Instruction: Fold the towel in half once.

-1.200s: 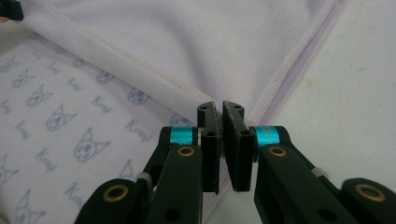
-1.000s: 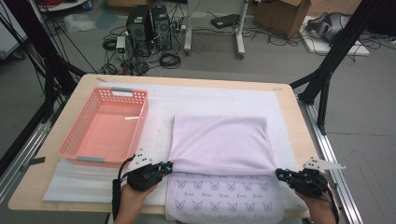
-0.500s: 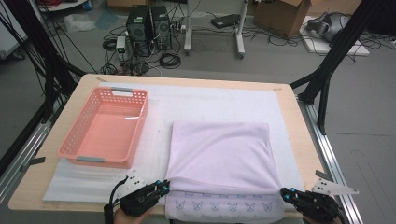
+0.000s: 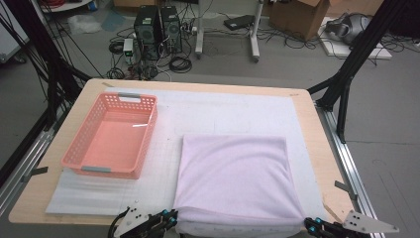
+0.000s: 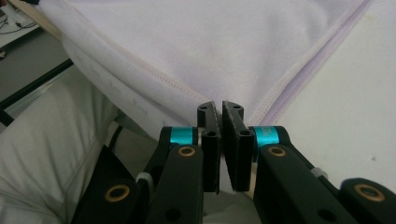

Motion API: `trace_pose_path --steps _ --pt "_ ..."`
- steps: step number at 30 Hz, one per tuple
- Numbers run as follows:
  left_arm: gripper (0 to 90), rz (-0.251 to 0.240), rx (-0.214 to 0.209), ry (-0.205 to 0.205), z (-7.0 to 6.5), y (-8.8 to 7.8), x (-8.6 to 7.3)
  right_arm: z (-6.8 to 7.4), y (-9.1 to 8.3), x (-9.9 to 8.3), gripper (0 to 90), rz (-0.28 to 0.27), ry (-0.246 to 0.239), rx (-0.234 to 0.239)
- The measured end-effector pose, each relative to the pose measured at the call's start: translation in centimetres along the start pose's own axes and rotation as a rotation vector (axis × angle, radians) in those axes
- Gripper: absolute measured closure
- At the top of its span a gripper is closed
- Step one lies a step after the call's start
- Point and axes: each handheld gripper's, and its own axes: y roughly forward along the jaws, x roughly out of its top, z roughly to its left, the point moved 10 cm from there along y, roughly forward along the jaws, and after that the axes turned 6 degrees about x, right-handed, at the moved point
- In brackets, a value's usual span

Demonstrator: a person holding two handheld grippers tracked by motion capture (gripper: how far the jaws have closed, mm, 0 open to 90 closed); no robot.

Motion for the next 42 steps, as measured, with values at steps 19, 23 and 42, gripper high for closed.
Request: trace_pose_path --steps 19,23,42 --pt "47.9 -0.066 0.076 0.004 2.9 1.6 2.6 -0.9 1.0 0.1 64.6 0.021 0.028 -0.068" --pt "52.8 -0.054 0.108 -0.022 4.4 3.0 3.4 -1.4 1.9 0.7 64.4 0.029 0.013 -0.089" --pt "51.0 0.021 0.1 -0.031 10.2 10.7 7.1 -7.8 4.5 3.6 68.1 0.001 0.099 -0.172"
